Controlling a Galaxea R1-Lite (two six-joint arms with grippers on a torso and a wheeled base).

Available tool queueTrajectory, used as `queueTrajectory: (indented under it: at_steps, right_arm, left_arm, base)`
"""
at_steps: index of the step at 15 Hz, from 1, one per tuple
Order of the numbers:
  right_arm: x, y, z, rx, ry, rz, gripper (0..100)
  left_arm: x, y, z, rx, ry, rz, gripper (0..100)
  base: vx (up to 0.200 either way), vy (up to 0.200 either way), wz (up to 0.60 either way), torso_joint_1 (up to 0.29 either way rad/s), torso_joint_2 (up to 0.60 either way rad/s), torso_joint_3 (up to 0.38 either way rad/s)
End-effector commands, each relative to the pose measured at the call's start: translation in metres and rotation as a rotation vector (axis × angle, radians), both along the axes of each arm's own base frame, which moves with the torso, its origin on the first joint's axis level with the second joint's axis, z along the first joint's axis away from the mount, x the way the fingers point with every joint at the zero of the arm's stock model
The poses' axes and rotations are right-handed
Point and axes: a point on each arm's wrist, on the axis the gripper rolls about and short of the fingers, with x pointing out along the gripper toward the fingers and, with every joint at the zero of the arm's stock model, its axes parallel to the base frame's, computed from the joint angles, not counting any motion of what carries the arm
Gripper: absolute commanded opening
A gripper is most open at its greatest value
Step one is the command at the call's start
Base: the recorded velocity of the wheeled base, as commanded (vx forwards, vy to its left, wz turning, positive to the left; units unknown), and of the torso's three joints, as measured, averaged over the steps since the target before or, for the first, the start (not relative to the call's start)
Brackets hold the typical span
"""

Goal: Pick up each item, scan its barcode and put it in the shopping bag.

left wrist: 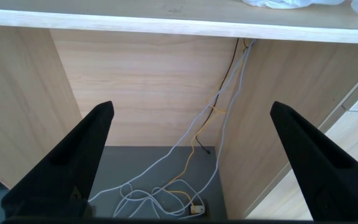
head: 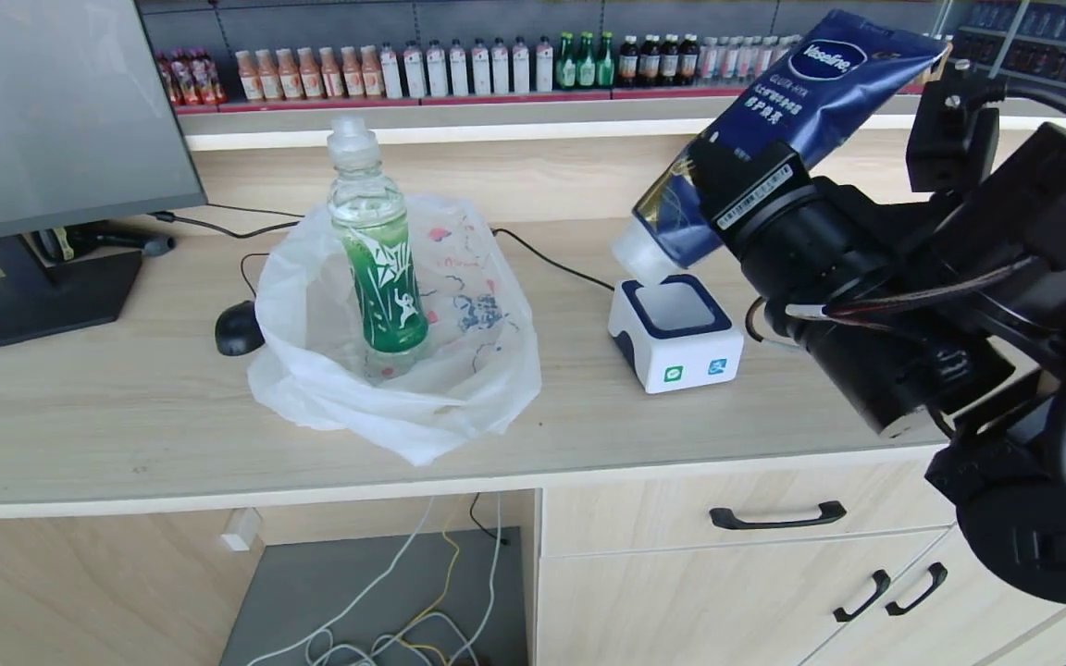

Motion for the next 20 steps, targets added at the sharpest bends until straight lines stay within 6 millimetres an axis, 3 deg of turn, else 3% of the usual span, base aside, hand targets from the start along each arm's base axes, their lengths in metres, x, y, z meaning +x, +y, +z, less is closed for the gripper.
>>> queueTrajectory:
  at_steps: [1, 2, 4, 6, 7, 10, 13, 17, 20]
  right_arm:
    - [-0.013, 0.000, 0.005, -0.019, -0.029, 0.002, 0]
    - [-0.014, 0.001, 0.005, -0.037, -0.039, -0.003, 0]
    - [-0.015, 0.000, -0.009, -0.234, -0.098, -0.092, 0]
    - [-0.010, 0.004, -0.018, -0.277, -0.159, -0.135, 0]
    - [-0.008, -0.002, -0.036, -0.298, -0.197, -0.171, 0]
    - [0.003, -0.016, -0.040, -0.484, -0.303, -0.150, 0]
    - [0.018, -0.024, -0.051, -0.494, -0.264, -0.167, 0]
    - [0.032, -0.014, -0.058, -0.480, -0.253, -0.152, 0]
    - [0.034, -0.012, -0.057, -0.470, -0.258, -0.150, 0]
  left_arm:
    - [0.000, 0.000, 0.000, 0.000, 0.000, 0.000, 100]
    - [0.000, 0.000, 0.000, 0.000, 0.000, -0.002, 100]
    - [0.000, 0.000, 0.000, 0.003, 0.000, -0.002, 100]
    - [0.000, 0.000, 0.000, 0.003, 0.000, 0.000, 100]
    - [0.000, 0.000, 0.000, 0.004, 0.000, -0.002, 100]
    - [0.000, 0.000, 0.000, 0.004, 0.000, -0.002, 100]
    - [0.000, 0.000, 0.000, 0.003, 0.000, -0.002, 100]
    - [0.000, 0.000, 0.000, 0.000, 0.000, 0.000, 100]
    - [0.000, 0.000, 0.000, -0.002, 0.001, 0.000, 100]
  base:
    - [0.000, 0.000, 0.00, 0.000, 0.00, 0.000]
    - [0.000, 0.000, 0.00, 0.000, 0.00, 0.000]
    - [0.000, 0.000, 0.00, 0.000, 0.00, 0.000]
    - [0.000, 0.000, 0.00, 0.000, 0.00, 0.000]
    - [0.000, 0.000, 0.00, 0.000, 0.00, 0.000]
    - [0.000, 0.000, 0.00, 0.000, 0.00, 0.000]
    - [0.000, 0.000, 0.00, 0.000, 0.00, 0.000]
    - [0.000, 0.000, 0.00, 0.000, 0.00, 0.000]
    - [0.000, 0.200, 0.00, 0.001, 0.01, -0.001]
